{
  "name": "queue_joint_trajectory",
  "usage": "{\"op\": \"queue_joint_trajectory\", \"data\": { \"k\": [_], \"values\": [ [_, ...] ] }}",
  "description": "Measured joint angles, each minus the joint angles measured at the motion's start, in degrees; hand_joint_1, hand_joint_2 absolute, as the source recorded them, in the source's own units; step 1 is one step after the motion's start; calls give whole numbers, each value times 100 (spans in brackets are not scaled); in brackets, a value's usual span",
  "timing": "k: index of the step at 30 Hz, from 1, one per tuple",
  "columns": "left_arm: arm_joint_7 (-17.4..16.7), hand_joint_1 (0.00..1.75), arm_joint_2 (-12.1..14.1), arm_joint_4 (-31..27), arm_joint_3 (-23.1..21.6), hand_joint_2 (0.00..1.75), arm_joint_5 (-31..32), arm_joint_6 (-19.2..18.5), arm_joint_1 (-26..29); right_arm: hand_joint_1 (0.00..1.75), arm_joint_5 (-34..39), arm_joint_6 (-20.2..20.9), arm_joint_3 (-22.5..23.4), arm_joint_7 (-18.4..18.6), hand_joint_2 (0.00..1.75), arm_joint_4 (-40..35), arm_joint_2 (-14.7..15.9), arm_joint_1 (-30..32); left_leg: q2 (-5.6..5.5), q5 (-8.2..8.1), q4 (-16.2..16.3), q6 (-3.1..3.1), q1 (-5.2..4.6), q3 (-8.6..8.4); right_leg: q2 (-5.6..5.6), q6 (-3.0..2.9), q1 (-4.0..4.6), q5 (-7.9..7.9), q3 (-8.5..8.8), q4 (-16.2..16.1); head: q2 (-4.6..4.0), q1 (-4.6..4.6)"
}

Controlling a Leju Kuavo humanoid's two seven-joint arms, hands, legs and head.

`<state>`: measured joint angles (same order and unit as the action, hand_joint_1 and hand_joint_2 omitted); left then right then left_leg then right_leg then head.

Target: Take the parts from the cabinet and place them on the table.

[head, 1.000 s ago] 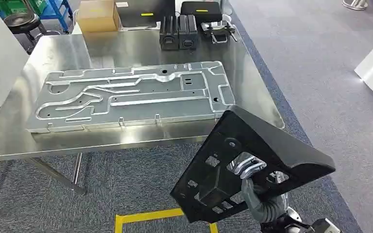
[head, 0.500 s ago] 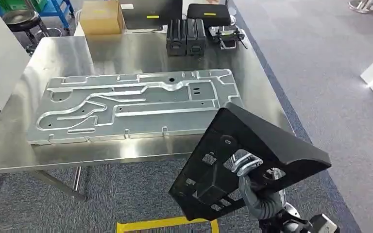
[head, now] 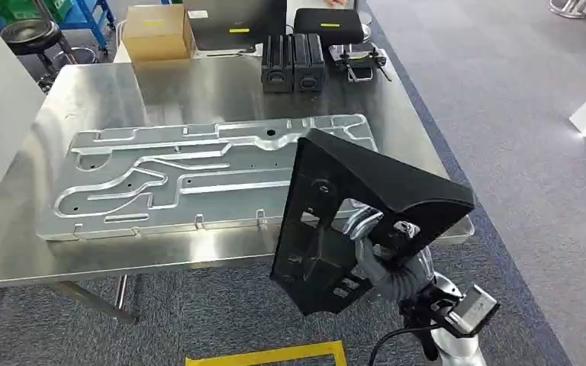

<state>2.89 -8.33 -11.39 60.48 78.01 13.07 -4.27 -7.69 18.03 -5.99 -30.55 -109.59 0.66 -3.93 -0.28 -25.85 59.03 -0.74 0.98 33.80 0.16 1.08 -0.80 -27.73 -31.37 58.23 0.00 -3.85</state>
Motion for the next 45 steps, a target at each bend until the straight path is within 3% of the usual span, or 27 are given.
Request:
{"op": "queue_joint_trajectory", "data": {
  "k": [2,4,7,8,10,12,13,16,17,18,19,22,23,24,25,27,29,30,34,35,37,38,39,40,41,43,45],
  "values": [
    [226,0,13,0,-11,175,50,33,-8,175,-78,-183,-174,476,175,435,244,-1028,46,23,-18,90,-31,20,55,84,-36,36,-33,-31,0,-2],
    [402,0,13,0,-57,175,118,114,-64,175,-287,-402,-337,986,175,1125,433,-2466,72,67,-55,170,-7,15,-17,121,-54,-121,-180,240,0,0],
    [516,0,11,0,-105,175,171,195,-104,175,-1296,-1017,-807,1556,175,2552,498,-4516,74,68,-51,220,-44,30,-18,139,-48,-675,-897,1634,0,0],
    [544,0,11,0,-116,175,188,195,-102,175,-2052,-1314,-1098,1741,175,3100,496,-5107,68,68,-48,220,-55,29,-19,132,-48,-692,-1058,1901,0,0],
    [561,0,11,0,-177,175,258,148,-103,175,-3416,-1696,-1776,1962,175,4139,483,-6164,23,65,-45,219,-61,9,-17,87,-40,-282,-972,1561,0,0],
    [553,0,9,0,-234,175,304,70,-128,175,-4244,-1987,-2366,2015,175,5090,419,-6756,-51,34,-47,198,-59,-56,-12,-2,-4,366,-526,509,0,0],
    [542,0,-9,4,-260,175,313,39,-126,175,-4589,-2197,-2667,2025,175,5577,349,-6904,-79,28,-69,183,-45,-67,-2,-45,24,353,-403,279,0,-2],
    [507,0,-18,4,-302,175,326,5,-148,175,-5327,-2642,-3476,2069,175,6736,66,-6995,-124,59,-103,82,-24,-30,-18,-116,100,300,-334,50,0,0],
    [489,0,-20,4,-310,175,317,4,-151,175,-5509,-2715,-3675,2098,175,6995,-47,-6975,-122,69,-122,46,-23,-33,-15,-146,97,278,-311,-29,0,0],
    [480,0,-15,2,-317,175,304,7,-157,175,-5655,-2765,-3841,2166,175,7209,-150,-6931,-105,30,-130,9,-44,-17,-22,-168,0,313,-249,-120,0,-2],
    [478,0,-13,2,-324,175,288,9,-157,175,-5764,-2835,-4007,2244,175,7443,-265,-6871,-56,-32,-19,-16,-37,6,-9,-190,15,322,-207,-180,0,-2],
    [496,0,0,2,-323,175,232,24,-157,175,-5945,-2940,-4439,2410,175,7982,-611,-6631,-44,-524,1273,-64,-20,680,3,-236,22,281,-158,-178,0,-2],
    [511,0,2,2,-323,175,229,33,-148,175,-5987,-2944,-4535,2445,175,8094,-687,-6536,-41,-572,1591,-79,-19,891,10,-233,23,263,-146,-171,0,-2],
    [524,0,2,2,-323,175,227,33,-139,175,-6002,-2939,-4594,2460,175,8194,-744,-6452,-37,-479,1641,-90,-17,988,13,-225,22,237,-130,-158,0,-2],
    [531,0,9,2,-323,175,232,33,-129,175,-6013,-2935,-4631,2465,175,8299,-792,-6381,-27,-253,1407,-97,-12,938,13,-211,18,202,-105,-137,0,-2],
    [535,0,22,2,-332,175,243,33,-112,175,-6008,-2937,-4675,2478,175,8440,-850,-6321,-6,388,383,-107,21,533,10,-169,6,98,-55,-54,0,-2],
    [535,0,22,7,-334,175,249,24,-99,175,-6004,-2935,-4697,2480,175,8544,-870,-6326,-13,355,26,-81,-9,357,16,-101,58,29,-116,47,0,-2],
    [533,0,22,7,-337,175,251,15,-112,175,-5993,-2933,-4701,2478,175,8576,-873,-6319,-14,323,57,-13,0,376,23,-85,54,34,-142,40,0,-4],
    [537,0,39,7,-343,175,288,9,-77,175,-5934,-2922,-4703,2471,175,8679,-868,-6284,-17,306,2,117,16,357,8,24,21,-82,-160,143,0,2],
    [537,0,44,4,-343,175,291,9,-87,0,-5925,-2922,-4703,2474,0,8701,-868,-6292,-15,297,2,152,15,355,6,47,23,-231,-305,411,0,0],
    [539,0,44,7,-345,175,293,7,-93,0,-5928,-2918,-4705,2471,0,8747,-868,-6286,-10,286,2,173,3,355,6,81,15,-627,-825,1364,0,0],
    [550,0,44,7,-348,175,310,7,-93,0,-5921,-2907,-4703,2471,0,8775,-866,-6269,-9,280,3,181,-2,353,6,87,14,-713,-1062,1753,0,0],
    [564,0,46,5,-356,175,345,9,-86,0,-5914,-2881,-4703,2471,0,8803,-864,-6252,-10,276,3,187,-5,344,5,79,12,-652,-1172,1869,0,0],
    [568,0,50,7,-372,175,359,24,-84,0,-5910,-2858,-4705,2460,0,8821,-859,-6237,-17,271,3,193,-10,332,6,58,14,-472,-1137,1708,0,0],
    [576,0,55,4,-389,0,358,68,-85,0,-5908,-2837,-4703,2458,0,8834,-855,-6237,-24,268,3,193,-26,317,6,21,19,-212,-991,1332,0,0],
    [588,0,50,7,-389,0,278,96,-85,0,-5899,-2828,-4703,2456,0,8849,-844,-6251,-34,255,1,182,-36,280,1,-129,84,329,-500,240,0,0],
    [465,0,37,11,-389,0,269,57,-100,0,-5890,-2797,-4703,2454,0,8854,-844,-6256,-29,243,3,123,-53,286,-32,-147,123,301,-436,57,0,0]
  ]
}}
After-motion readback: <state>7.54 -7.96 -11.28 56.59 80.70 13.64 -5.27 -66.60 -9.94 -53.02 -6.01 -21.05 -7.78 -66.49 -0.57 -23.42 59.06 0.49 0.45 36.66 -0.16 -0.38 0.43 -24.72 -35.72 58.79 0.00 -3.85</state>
